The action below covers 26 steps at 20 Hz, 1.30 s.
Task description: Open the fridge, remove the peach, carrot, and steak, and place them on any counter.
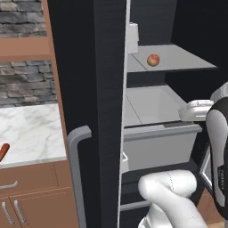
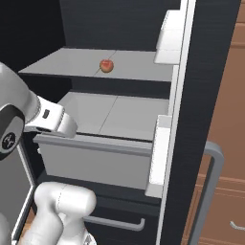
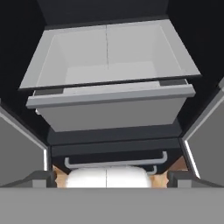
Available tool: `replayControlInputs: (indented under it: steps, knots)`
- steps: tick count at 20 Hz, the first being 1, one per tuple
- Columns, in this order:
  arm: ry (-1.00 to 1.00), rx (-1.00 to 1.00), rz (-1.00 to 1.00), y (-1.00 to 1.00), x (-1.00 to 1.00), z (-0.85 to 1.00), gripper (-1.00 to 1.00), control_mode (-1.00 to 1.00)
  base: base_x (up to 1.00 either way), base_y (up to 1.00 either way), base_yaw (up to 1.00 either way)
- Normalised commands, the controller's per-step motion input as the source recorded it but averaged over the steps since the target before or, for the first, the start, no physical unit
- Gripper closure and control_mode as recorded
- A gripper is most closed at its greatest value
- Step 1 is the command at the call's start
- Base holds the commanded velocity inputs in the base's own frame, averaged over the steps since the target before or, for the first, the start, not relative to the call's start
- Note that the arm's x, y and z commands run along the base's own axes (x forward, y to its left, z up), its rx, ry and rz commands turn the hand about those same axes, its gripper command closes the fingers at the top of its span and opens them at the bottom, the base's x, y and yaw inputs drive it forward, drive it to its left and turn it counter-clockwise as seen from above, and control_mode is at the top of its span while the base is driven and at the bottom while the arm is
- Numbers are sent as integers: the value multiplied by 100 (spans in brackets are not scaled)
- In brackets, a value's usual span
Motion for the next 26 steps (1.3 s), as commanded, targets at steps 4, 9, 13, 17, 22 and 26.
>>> replayControlInputs:
  steps: [4, 9, 13, 17, 22, 26]
  knots:
    - [-1, 0, -6, -37, 80, 57, -100, -100, 0, 0, 0]
    - [0, 0, -5, -39, 90, 25, -100, -100, 0, 0, 0]
    - [-10, 0, -1, 0, 92, -4, -100, -100, 0, 0, 0]
    - [-20, -1, 0, 10, 75, -3, -100, -100, 0, 0, 0]
    - [-1, 0, 0, 0, 75, 16, -100, -100, 0, 0, 0]
    - [2, 0, 0, 0, 76, 10, -100, -100, 0, 0, 0]
